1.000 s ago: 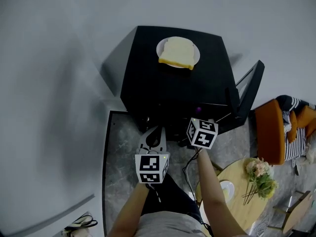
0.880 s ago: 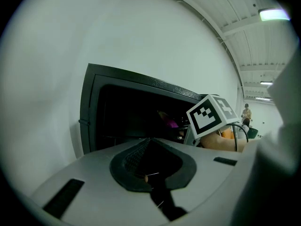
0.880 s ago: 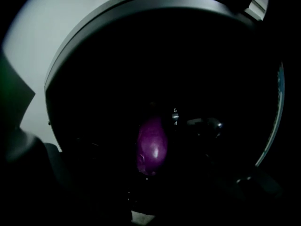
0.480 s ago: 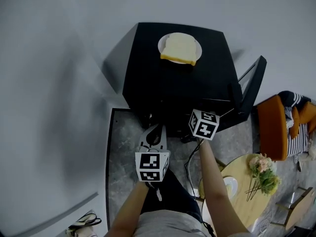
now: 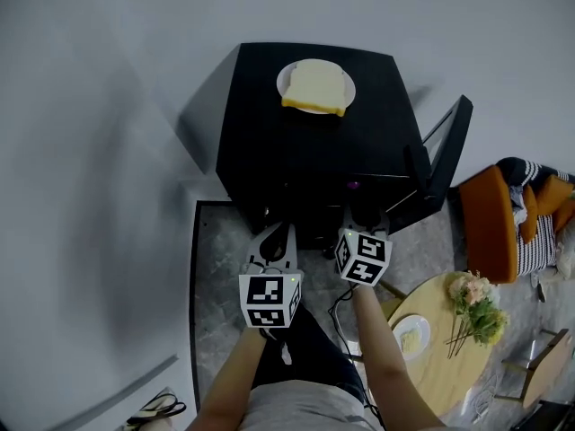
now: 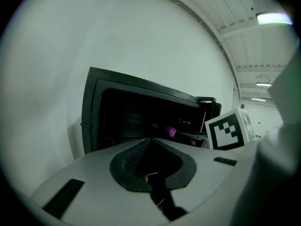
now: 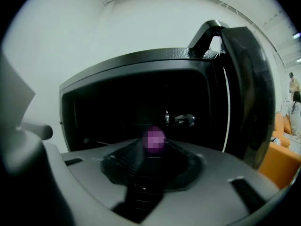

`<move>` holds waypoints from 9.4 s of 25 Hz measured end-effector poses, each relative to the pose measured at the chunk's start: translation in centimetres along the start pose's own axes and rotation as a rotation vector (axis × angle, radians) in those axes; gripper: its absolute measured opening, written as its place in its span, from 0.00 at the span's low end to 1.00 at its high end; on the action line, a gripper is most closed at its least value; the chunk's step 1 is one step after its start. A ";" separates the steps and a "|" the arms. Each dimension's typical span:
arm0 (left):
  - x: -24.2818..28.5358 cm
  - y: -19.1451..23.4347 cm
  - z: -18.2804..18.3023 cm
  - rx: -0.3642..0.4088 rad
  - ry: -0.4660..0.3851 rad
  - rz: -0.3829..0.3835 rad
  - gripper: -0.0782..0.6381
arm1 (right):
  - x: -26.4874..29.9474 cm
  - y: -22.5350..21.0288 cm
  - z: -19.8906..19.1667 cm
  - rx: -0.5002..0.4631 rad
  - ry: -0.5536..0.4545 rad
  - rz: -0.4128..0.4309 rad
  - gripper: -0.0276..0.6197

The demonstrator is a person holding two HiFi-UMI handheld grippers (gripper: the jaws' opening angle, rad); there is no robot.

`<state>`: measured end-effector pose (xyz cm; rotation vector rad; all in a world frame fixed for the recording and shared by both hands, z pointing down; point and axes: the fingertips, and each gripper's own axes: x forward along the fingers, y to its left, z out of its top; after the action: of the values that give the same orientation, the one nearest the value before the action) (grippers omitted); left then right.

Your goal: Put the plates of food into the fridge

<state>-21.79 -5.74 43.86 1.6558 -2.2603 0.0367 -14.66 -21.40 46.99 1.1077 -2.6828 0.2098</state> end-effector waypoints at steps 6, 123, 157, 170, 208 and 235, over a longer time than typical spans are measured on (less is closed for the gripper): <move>-0.3 -0.2 -0.3 0.000 0.003 -0.006 0.12 | 0.9 0.2 -1.5 -0.009 0.031 0.004 0.06; -4.0 -35.0 -30.7 0.108 0.994 -0.664 0.23 | -41.8 -20.8 -30.2 1.148 0.316 -0.354 0.18; -5.1 -36.2 -31.4 -0.195 1.061 -0.641 0.17 | -42.3 -21.0 -31.2 1.539 0.107 -0.325 0.09; -6.8 -36.4 -27.3 -0.329 0.949 -0.616 0.17 | -43.2 -21.2 -26.4 1.471 0.148 -0.263 0.09; -10.2 -0.5 -9.0 -0.861 0.294 -0.114 0.16 | -19.0 5.8 -8.4 1.089 0.405 0.391 0.08; -2.9 6.2 -2.9 -0.916 0.090 -0.039 0.15 | -6.4 8.0 -2.9 1.080 0.282 0.379 0.08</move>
<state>-26.02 -0.47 46.91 1.1448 -1.7347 -0.7873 -15.47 -10.85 47.71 0.6224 -2.4214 1.8607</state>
